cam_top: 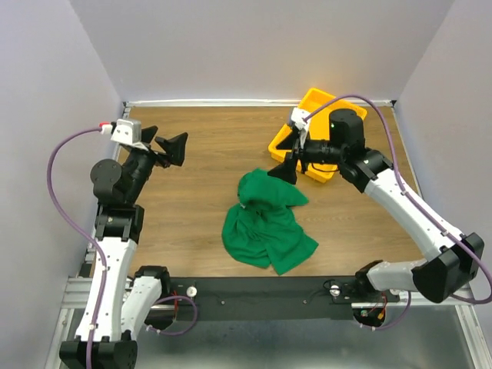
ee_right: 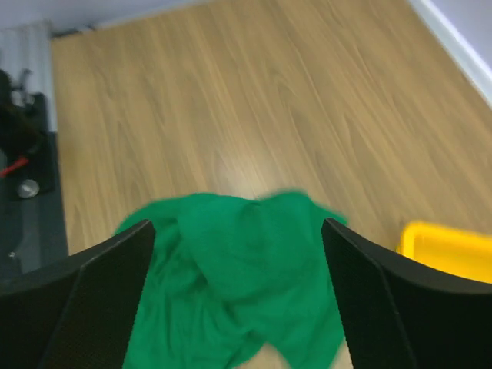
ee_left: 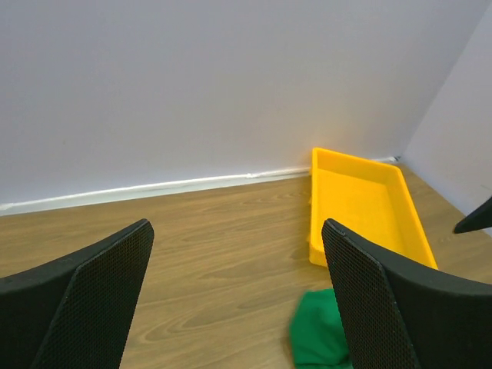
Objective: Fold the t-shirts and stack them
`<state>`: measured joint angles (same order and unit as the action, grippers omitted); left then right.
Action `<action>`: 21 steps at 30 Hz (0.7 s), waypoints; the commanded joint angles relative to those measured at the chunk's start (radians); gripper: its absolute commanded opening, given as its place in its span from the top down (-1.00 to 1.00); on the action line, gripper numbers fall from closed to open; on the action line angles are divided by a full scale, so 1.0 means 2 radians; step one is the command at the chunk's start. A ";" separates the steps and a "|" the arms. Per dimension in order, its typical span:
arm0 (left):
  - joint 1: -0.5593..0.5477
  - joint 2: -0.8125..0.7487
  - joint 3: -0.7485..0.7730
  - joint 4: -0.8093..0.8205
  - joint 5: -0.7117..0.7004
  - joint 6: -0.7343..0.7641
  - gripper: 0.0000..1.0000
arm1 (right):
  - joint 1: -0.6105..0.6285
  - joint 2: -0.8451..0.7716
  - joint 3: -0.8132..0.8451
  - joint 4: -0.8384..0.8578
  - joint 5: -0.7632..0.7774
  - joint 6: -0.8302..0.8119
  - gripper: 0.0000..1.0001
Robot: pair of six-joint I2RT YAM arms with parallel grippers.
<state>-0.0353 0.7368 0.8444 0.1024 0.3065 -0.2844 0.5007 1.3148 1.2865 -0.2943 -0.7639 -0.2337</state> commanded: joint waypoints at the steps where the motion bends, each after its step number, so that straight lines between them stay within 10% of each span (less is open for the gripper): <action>1: -0.007 0.063 0.018 0.026 0.072 -0.043 -0.96 | -0.019 -0.038 -0.025 -0.028 0.111 -0.067 -0.96; 11: -0.178 0.400 0.214 -0.067 0.049 -0.023 -0.77 | -0.245 0.014 -0.079 -0.061 0.045 0.076 -0.96; 21: -0.253 0.700 0.527 -0.215 -0.050 -0.011 -0.67 | -0.296 -0.022 -0.164 -0.071 0.042 0.108 -0.96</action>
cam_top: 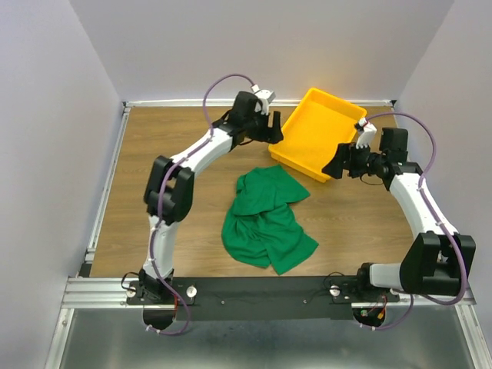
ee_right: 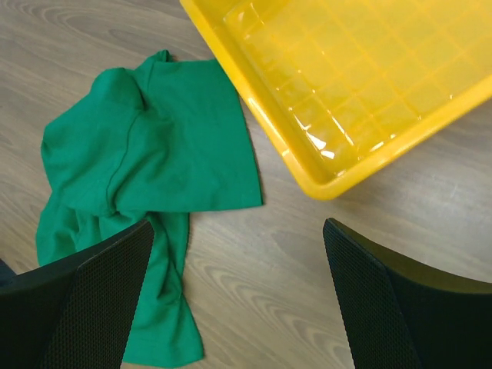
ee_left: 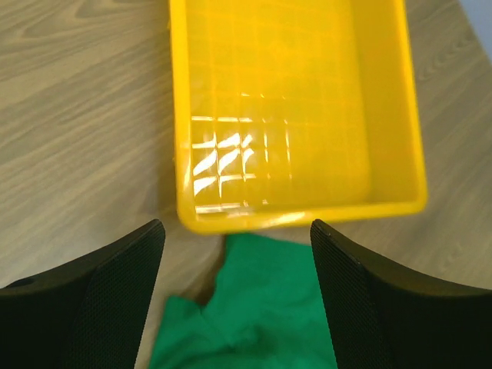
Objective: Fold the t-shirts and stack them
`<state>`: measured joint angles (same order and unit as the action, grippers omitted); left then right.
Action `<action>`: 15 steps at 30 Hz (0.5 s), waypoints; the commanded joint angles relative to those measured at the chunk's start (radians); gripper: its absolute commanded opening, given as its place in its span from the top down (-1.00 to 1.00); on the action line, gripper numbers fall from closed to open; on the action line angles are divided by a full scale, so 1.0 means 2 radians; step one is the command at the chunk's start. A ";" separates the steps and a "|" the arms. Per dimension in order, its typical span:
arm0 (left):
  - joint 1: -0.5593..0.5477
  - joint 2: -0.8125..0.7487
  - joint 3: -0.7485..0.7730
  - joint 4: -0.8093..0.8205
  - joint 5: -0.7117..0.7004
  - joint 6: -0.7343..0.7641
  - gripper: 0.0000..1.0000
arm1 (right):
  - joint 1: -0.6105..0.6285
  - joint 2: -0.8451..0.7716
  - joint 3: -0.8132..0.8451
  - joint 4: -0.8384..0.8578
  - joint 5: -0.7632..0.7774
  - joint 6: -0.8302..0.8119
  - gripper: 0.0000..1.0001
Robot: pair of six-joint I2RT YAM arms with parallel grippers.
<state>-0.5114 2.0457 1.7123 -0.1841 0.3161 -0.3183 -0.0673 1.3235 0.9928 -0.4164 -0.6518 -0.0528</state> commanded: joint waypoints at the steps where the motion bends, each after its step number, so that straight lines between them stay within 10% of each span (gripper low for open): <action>1: -0.019 0.087 0.123 -0.088 -0.067 0.004 -0.66 | -0.015 -0.031 -0.022 -0.011 -0.014 0.021 -0.96; 6: -0.028 0.217 0.314 -0.195 -0.130 0.000 -0.49 | -0.027 -0.037 -0.040 -0.010 -0.015 0.024 -0.96; 15: -0.036 0.256 0.315 -0.195 -0.124 0.009 -0.29 | -0.032 -0.029 -0.047 -0.009 -0.012 0.024 -0.96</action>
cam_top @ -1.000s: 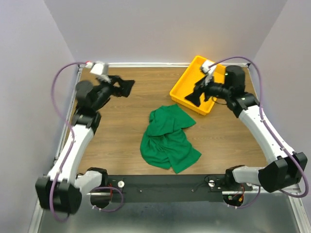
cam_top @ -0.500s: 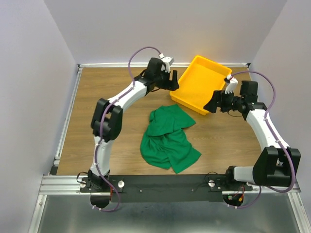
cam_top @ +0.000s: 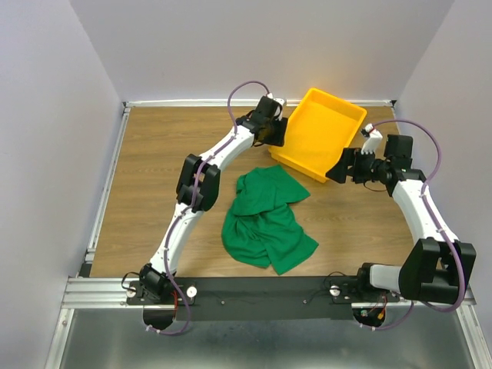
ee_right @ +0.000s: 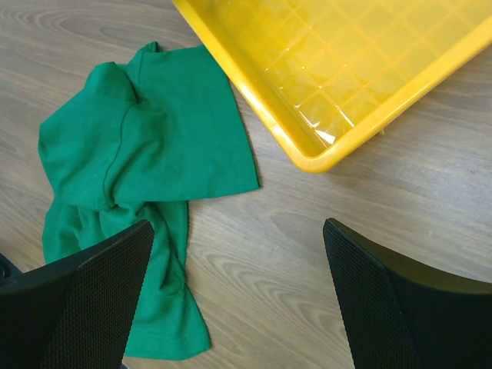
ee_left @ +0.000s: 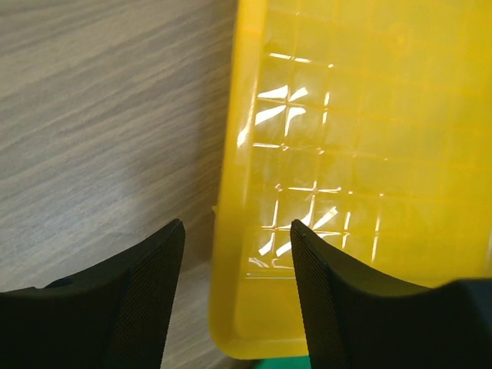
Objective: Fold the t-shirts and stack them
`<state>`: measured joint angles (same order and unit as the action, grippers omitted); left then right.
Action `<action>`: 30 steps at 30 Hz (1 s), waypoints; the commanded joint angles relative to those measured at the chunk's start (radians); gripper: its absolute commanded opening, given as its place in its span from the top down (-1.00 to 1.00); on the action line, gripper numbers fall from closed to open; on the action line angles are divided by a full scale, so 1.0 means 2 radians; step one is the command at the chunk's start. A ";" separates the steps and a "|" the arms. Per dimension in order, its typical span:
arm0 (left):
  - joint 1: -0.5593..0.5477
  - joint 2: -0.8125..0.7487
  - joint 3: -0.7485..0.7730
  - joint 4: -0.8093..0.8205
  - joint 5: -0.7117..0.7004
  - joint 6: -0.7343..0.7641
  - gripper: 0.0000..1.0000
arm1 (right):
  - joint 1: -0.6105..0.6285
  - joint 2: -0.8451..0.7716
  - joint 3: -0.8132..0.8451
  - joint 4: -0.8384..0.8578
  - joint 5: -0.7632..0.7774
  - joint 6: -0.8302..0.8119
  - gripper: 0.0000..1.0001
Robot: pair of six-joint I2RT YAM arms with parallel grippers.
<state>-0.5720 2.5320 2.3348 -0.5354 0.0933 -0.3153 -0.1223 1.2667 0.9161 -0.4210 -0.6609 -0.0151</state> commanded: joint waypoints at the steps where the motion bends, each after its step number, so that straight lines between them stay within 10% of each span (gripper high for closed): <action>1: -0.005 0.016 0.005 -0.018 -0.014 0.008 -0.23 | -0.005 0.001 -0.007 -0.007 -0.007 0.019 -0.96; 9: -0.010 0.019 0.011 -0.005 -0.022 0.011 0.11 | -0.006 0.025 0.011 -0.008 -0.009 0.020 -0.95; 12: -0.010 0.010 0.005 0.008 -0.008 0.023 0.51 | -0.006 0.029 0.018 -0.008 -0.009 0.020 -0.95; 13: -0.010 0.003 -0.002 0.027 0.000 0.027 1.00 | -0.006 0.030 0.021 -0.008 -0.009 0.019 -0.95; 30: 0.030 -0.414 -0.440 0.226 0.036 0.043 1.00 | -0.030 0.003 0.057 -0.021 -0.014 -0.031 -0.97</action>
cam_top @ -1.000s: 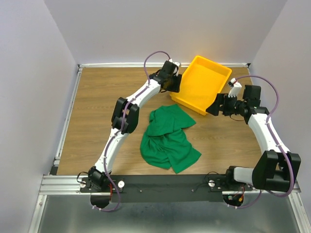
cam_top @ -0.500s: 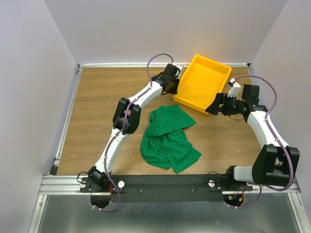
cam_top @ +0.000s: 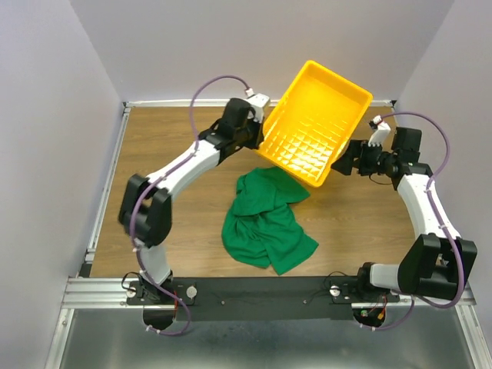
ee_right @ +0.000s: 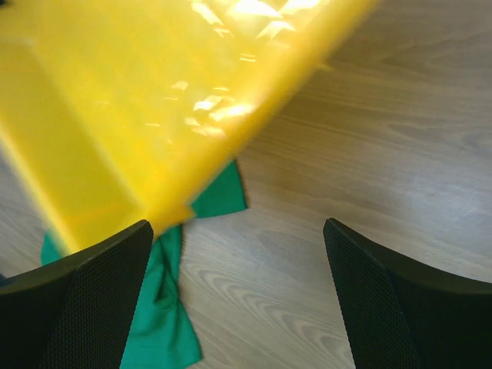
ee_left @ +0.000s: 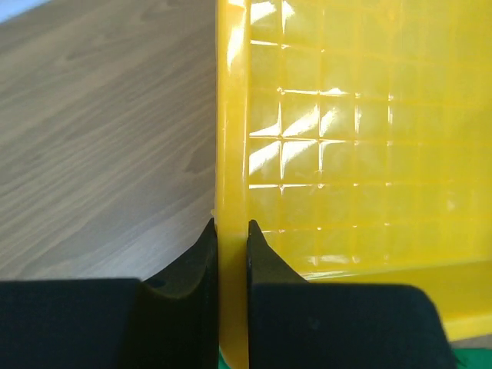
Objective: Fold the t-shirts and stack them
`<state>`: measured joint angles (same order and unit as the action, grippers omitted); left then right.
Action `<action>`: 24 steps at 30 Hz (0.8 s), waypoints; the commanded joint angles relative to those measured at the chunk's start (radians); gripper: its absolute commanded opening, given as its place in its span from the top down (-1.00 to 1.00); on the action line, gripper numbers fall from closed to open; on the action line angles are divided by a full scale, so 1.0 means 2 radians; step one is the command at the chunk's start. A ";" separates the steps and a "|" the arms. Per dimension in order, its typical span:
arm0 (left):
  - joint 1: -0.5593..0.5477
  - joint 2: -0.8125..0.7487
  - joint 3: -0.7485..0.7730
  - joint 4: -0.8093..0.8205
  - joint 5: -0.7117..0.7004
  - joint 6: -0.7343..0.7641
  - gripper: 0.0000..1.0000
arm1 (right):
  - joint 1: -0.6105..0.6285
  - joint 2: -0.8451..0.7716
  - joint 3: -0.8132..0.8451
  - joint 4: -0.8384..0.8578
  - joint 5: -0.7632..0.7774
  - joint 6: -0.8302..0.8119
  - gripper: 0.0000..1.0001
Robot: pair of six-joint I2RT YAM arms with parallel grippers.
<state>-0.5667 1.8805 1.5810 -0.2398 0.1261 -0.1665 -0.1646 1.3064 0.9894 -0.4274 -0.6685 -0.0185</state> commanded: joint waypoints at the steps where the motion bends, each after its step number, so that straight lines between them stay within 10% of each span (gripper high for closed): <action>1: 0.038 -0.107 -0.087 0.085 0.019 -0.039 1.00 | -0.010 -0.021 0.022 -0.020 -0.014 -0.043 -0.98; 11: 0.250 -0.311 -0.342 0.070 -0.038 -0.148 1.00 | -0.017 -0.024 0.022 -0.024 -0.055 -0.072 -0.99; 24: 0.418 -0.198 -0.255 0.021 -0.142 -0.018 1.00 | -0.017 -0.023 -0.005 -0.023 -0.079 -0.080 -0.99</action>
<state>0.2684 1.4303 0.9676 -0.2497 -0.1093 -0.3061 -0.1913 1.2713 1.0069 -0.4622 -0.7876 -0.1589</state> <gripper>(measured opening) 0.177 0.991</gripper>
